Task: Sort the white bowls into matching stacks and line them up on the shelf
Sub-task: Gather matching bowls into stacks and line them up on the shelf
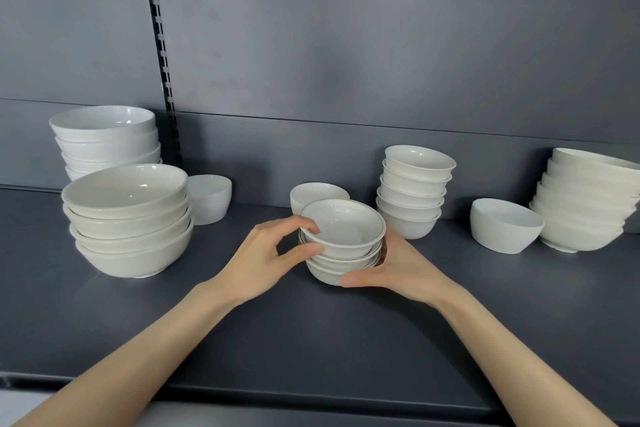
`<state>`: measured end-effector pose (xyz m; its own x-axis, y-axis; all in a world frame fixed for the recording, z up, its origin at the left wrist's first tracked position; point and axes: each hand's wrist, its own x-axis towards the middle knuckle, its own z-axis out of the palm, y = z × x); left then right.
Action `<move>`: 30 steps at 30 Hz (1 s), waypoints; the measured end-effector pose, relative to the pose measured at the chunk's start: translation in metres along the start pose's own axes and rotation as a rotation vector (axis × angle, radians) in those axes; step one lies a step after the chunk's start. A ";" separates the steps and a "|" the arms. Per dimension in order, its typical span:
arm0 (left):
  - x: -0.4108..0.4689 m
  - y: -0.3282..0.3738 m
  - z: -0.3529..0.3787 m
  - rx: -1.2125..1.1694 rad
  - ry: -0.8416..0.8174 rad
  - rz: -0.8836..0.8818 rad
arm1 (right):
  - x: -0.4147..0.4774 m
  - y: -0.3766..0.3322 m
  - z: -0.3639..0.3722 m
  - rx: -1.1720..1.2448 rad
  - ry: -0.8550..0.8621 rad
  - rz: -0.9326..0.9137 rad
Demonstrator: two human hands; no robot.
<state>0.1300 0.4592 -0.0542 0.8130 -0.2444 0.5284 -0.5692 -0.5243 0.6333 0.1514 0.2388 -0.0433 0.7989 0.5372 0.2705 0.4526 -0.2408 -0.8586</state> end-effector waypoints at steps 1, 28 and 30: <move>0.000 0.000 0.000 -0.003 -0.006 -0.003 | 0.001 0.001 0.000 0.000 0.001 0.000; 0.001 -0.015 0.007 -0.417 -0.188 -0.328 | -0.005 0.000 -0.002 0.032 -0.013 0.088; 0.002 -0.016 0.007 -0.434 -0.171 -0.337 | -0.005 0.003 -0.003 0.018 0.020 0.138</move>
<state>0.1415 0.4614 -0.0671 0.9458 -0.2694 0.1811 -0.2439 -0.2218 0.9441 0.1496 0.2328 -0.0457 0.8606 0.4842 0.1579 0.3311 -0.2962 -0.8959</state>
